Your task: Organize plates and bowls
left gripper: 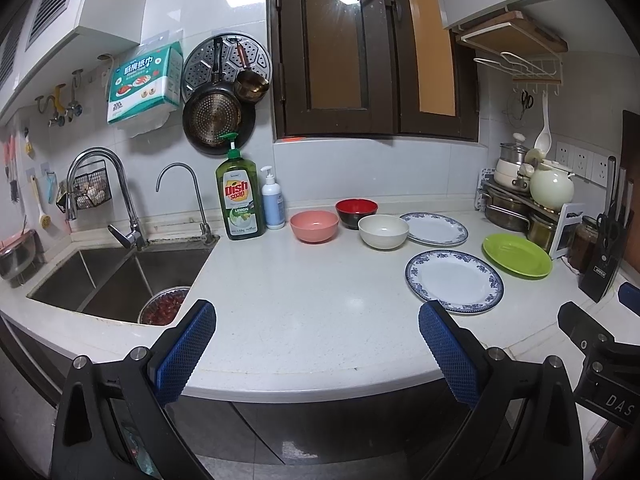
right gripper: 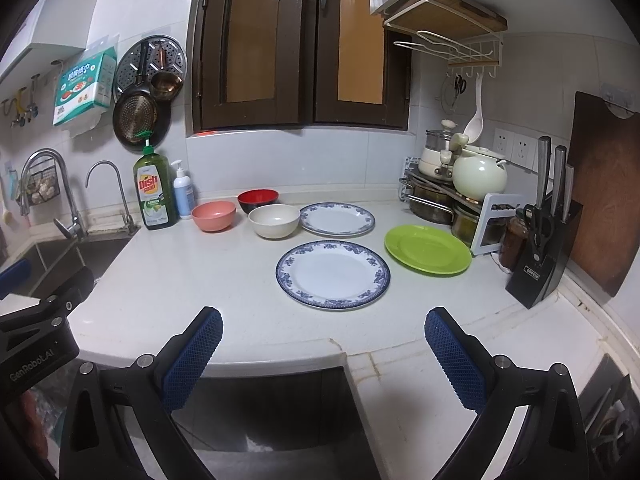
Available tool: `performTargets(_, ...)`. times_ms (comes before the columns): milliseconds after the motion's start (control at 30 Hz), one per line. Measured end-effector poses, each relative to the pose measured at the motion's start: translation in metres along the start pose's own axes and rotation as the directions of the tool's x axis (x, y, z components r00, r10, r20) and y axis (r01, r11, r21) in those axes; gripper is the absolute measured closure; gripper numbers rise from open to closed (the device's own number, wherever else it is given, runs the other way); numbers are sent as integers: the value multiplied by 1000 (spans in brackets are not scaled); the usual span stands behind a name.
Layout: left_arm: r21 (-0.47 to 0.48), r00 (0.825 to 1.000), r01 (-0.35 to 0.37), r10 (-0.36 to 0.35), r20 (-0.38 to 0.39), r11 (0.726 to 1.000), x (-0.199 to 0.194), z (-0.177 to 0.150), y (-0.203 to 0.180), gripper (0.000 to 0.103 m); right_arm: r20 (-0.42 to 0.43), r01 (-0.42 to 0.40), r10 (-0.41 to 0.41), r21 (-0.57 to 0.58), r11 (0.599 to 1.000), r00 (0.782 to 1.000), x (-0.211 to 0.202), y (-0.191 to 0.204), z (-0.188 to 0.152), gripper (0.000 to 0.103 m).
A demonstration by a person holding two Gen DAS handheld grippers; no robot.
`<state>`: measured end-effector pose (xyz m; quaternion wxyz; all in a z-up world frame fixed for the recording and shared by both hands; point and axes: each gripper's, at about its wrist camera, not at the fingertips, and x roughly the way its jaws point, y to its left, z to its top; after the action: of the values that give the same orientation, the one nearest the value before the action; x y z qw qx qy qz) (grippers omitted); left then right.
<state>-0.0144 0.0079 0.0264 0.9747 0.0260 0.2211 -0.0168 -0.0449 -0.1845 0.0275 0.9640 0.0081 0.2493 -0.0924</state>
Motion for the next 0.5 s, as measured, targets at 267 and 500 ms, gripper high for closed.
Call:
performTargets(267, 1, 1000, 2, -2, 1, 1000, 1, 0, -2, 0, 0, 4, -4, 1, 1000, 1000, 0, -1, 1, 0)
performTargets(500, 2, 1000, 4, -4, -1, 1000, 2, 1, -2, 0, 0, 1, -1, 2, 1000, 1000, 3, -2, 3, 0)
